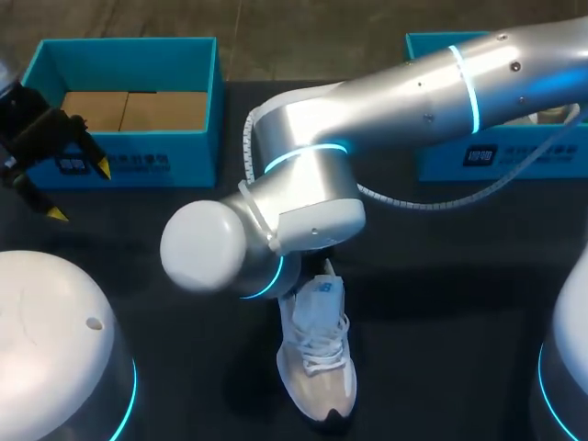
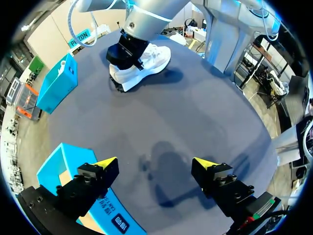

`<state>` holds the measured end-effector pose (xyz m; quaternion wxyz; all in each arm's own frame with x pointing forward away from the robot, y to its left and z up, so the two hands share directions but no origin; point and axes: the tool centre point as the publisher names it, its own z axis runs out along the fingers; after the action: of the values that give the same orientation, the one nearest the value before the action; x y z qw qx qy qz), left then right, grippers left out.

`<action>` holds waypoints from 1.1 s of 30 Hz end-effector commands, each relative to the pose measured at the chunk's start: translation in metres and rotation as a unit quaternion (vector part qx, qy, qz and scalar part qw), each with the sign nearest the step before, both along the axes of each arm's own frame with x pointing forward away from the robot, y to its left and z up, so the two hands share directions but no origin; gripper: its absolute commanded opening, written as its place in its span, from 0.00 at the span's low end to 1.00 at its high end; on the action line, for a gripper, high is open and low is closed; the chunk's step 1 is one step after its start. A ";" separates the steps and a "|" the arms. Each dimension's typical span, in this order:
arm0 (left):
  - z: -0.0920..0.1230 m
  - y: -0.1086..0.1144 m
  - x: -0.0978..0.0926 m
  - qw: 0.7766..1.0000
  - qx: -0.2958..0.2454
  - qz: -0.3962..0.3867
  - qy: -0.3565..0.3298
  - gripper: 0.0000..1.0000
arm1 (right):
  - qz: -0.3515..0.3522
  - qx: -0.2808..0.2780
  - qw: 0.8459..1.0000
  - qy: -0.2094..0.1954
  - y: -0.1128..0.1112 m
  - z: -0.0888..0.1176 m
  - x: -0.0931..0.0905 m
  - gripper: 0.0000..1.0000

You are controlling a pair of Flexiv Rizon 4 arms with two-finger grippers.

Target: Take the shoe out of the shoebox, open the shoe tongue, remove and reinsert the insole, then place the shoe into the shoebox

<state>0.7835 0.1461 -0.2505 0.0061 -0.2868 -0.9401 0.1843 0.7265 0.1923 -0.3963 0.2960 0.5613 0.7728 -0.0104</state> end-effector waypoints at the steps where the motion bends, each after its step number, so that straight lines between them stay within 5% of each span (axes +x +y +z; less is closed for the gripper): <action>1: 0.000 0.000 -0.001 1.000 0.002 0.000 -0.001 1.00 | -0.055 0.036 0.997 -0.047 -0.006 0.018 -0.010 0.00; 8: 0.000 0.000 -0.001 1.000 0.002 0.000 -0.001 1.00 | -0.055 0.025 0.996 -0.064 -0.011 0.026 -0.008 0.00; 23: 0.000 0.000 -0.001 1.000 0.002 0.000 -0.001 1.00 | -0.056 0.040 0.998 -0.012 -0.009 -0.015 -0.001 0.00; 33: 0.000 0.000 -0.001 1.000 0.002 0.000 -0.001 1.00 | -0.051 0.081 0.995 -0.006 -0.004 0.009 -0.012 0.00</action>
<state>0.7835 0.1461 -0.2505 0.0061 -0.2868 -0.9401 0.1843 0.7230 0.1944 -0.3975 0.2544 0.5859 0.7693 0.0131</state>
